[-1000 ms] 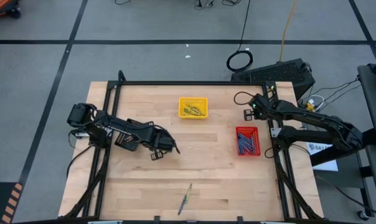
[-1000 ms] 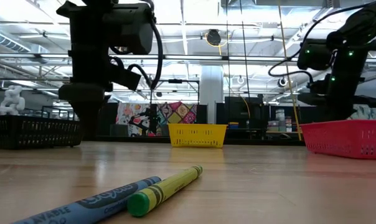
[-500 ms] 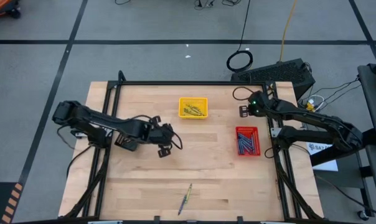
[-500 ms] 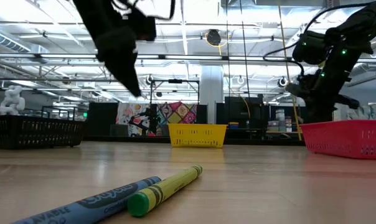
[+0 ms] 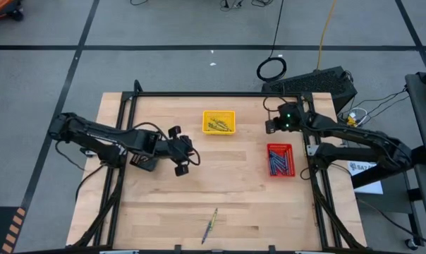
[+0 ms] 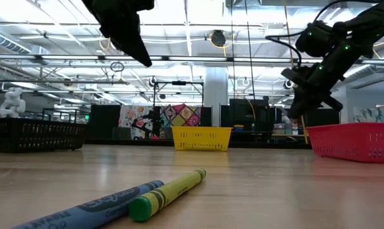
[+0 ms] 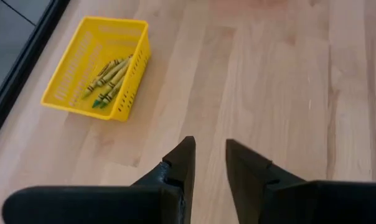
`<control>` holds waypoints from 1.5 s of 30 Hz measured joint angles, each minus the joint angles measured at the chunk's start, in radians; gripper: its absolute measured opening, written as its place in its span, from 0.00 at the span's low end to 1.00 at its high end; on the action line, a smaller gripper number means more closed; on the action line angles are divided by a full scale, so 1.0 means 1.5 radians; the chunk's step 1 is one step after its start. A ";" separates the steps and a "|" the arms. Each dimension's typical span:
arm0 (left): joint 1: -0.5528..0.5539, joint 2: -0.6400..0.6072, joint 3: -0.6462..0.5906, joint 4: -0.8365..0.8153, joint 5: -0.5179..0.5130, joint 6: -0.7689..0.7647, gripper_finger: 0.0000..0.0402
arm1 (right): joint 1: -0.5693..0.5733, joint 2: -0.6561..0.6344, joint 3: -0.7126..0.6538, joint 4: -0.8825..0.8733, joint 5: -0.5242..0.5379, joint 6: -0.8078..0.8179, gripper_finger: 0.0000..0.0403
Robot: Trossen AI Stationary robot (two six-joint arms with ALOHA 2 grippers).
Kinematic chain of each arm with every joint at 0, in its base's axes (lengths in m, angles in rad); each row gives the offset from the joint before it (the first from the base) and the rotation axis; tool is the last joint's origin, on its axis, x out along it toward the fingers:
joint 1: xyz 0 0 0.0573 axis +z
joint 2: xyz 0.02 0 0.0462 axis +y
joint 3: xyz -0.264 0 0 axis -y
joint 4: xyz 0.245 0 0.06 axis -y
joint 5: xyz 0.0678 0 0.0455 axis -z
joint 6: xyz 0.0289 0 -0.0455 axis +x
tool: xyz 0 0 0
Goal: Sort crayons
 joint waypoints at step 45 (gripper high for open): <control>0.127 -0.070 -0.306 0.837 0.323 0.019 0.21 | 0.289 0.041 0.000 0.476 -0.015 -0.154 0.00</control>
